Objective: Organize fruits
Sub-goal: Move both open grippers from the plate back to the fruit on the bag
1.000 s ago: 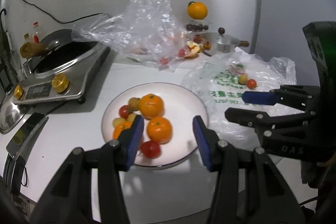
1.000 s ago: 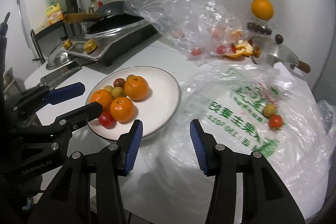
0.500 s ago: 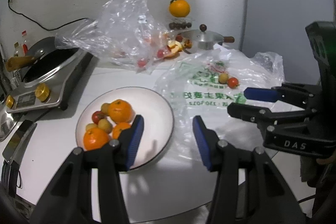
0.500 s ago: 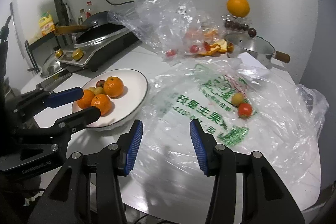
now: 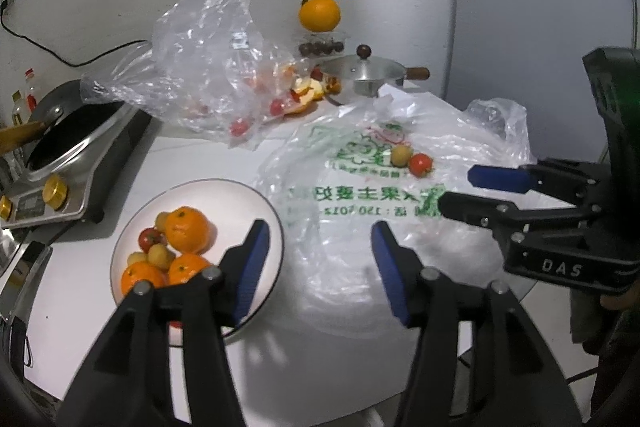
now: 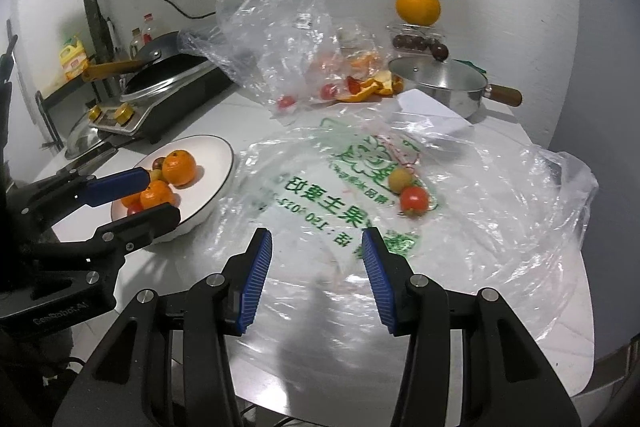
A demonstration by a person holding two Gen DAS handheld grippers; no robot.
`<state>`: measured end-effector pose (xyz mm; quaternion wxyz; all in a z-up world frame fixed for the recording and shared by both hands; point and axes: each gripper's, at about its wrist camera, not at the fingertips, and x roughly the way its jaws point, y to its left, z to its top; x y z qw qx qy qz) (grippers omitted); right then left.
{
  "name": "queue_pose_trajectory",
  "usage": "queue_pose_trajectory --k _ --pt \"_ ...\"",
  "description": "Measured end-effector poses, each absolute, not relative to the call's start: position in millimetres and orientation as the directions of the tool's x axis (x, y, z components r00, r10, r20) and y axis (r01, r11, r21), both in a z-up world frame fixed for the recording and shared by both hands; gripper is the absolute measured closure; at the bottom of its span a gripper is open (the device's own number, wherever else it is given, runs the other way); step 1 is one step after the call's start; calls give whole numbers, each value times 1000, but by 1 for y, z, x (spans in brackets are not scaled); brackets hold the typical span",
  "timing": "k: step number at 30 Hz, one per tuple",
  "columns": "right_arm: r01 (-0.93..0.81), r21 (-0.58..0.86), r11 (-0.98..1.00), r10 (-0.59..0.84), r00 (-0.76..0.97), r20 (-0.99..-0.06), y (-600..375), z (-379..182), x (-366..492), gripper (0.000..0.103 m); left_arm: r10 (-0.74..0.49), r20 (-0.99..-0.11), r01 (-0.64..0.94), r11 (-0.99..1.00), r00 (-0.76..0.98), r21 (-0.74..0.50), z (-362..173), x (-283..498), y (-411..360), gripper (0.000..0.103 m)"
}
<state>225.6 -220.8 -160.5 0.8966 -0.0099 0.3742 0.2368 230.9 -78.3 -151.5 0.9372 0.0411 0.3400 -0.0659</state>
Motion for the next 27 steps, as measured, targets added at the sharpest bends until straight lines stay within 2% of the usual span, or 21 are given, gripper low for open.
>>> queue_pose_trajectory --k 27 --pt "-396 179 901 395 574 -717 -255 -191 285 54 -102 -687 172 985 720 34 -171 292 -108 46"
